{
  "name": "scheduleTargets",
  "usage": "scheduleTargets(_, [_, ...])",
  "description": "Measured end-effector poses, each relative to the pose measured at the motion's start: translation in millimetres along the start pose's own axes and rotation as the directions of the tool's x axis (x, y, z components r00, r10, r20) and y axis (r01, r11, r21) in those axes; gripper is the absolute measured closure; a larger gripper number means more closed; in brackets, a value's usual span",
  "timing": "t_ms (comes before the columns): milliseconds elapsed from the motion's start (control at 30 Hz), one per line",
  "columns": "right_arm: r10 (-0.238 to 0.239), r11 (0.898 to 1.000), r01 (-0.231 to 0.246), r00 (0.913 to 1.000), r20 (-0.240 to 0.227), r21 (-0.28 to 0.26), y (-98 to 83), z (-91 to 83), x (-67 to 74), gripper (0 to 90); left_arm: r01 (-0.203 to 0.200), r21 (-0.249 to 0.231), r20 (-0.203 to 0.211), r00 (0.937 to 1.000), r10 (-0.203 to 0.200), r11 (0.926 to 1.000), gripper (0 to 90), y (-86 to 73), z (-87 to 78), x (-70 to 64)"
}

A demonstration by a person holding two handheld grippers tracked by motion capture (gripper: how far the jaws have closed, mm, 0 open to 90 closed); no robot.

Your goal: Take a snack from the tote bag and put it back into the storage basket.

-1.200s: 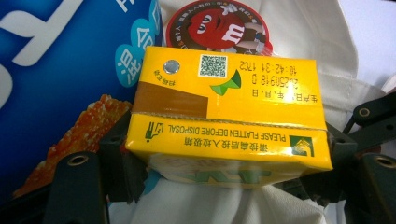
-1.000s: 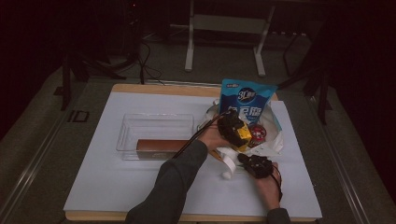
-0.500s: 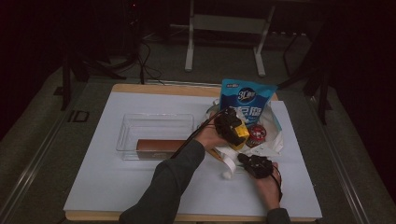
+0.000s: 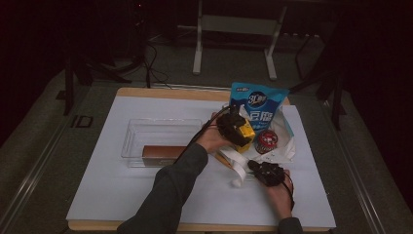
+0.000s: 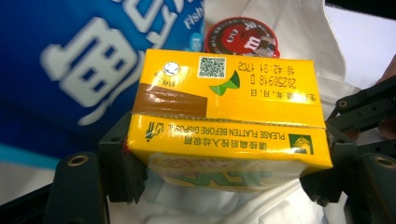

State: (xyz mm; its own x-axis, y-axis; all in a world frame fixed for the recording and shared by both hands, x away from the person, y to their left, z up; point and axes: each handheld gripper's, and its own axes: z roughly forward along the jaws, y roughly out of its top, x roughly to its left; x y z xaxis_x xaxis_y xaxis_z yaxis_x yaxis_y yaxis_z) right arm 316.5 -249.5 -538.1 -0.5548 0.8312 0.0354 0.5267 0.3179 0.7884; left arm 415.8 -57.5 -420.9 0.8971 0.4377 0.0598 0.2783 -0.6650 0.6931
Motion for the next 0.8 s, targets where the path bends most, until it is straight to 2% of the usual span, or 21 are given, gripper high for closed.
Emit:
scheduleTargets(200, [-0.002,1.0,0.002,1.0,0.001,-0.002,0.0,0.1,-0.1,85.3,0.005,-0.012,-0.032,0.9995,-0.006,0.9999,28.4,-2.4,-15.4,4.9])
scheduleTargets(333, [-0.001,1.0,0.001,1.0,0.002,-0.002,0.0,0.2,0.1,85.3,0.025,-0.031,-0.032,0.9991,-0.026,0.9992,28.4,-4.6,-25.7,9.6])
scheduleTargets(500, [-0.002,1.0,0.002,1.0,0.002,-0.002,0.0,0.3,0.1,85.3,0.013,-0.032,-0.056,0.9983,-0.015,0.9994,28.4,-6.8,-36.4,9.6])
scheduleTargets(600, [-0.004,1.0,0.004,1.0,0.002,-0.003,0.0,0.3,0.2,85.3,0.018,-0.043,-0.051,0.9985,-0.02,0.9989,28.4,-9.3,-43.5,10.2])
scheduleTargets(800, [-0.006,1.0,0.006,1.0,0.004,-0.003,0.0,0.4,0.3,85.3,0.03,-0.053,-0.07,0.997,-0.034,0.9981,28.4,-13.6,-55.5,13.6])
